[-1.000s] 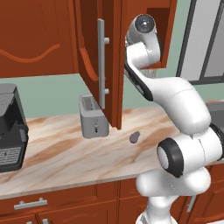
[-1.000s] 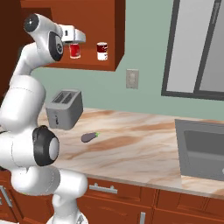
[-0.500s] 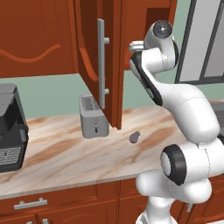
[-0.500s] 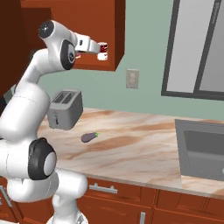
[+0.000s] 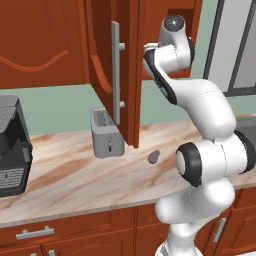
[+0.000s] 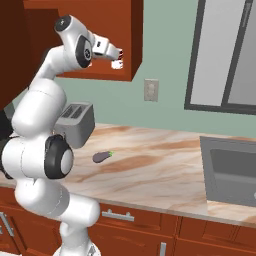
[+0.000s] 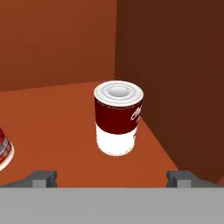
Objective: Restock the canned food cabinet by taking the new fresh canned food from the counter and placing it in the cabinet. Then, take the old canned food from the cabinet and place it on the counter.
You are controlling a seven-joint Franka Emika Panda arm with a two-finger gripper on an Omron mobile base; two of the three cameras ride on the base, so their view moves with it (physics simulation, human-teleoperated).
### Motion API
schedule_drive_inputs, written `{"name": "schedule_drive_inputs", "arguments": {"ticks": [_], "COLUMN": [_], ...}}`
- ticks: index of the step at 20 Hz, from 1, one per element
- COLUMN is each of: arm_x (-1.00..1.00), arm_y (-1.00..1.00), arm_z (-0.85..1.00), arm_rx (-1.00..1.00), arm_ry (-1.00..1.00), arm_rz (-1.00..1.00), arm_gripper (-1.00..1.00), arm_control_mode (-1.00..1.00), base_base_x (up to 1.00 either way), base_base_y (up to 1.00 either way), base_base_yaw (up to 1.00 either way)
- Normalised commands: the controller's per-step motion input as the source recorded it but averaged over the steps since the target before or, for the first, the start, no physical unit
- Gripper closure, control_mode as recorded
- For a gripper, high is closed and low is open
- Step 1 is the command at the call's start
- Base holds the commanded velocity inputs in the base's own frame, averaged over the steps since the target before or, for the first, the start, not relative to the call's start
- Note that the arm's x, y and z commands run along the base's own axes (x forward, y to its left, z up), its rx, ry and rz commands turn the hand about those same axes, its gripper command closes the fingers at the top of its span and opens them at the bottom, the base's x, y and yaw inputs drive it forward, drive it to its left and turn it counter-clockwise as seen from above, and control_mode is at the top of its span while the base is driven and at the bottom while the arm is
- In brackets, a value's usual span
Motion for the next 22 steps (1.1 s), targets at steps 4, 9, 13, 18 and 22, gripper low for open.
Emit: {"name": "schedule_drive_inputs", "arguments": {"ticks": [4,9,13,18,22], "arm_x": [0.51,0.38,0.18,0.06,0.28], "arm_y": [0.00,-0.07,-0.26,-0.26,0.00], "arm_z": [-0.18,-0.22,-0.15,-0.05,-0.03], "arm_rx": [0.00,0.00,0.00,0.00,-0.02], "arm_ry": [0.00,0.00,0.00,0.00,0.00], "arm_rz": [-0.04,-0.01,0.00,0.00,-0.01], "arm_gripper": [-1.00,-1.00,-1.00,-1.00,-1.00], "arm_control_mode": [-1.00,-1.00,-1.00,-1.00,-1.00], "base_base_x": [0.00,0.00,0.00,0.00,0.00], "base_base_y": [0.00,0.00,0.00,0.00,0.00], "base_base_yaw": [0.00,0.00,0.00,0.00,0.00]}}
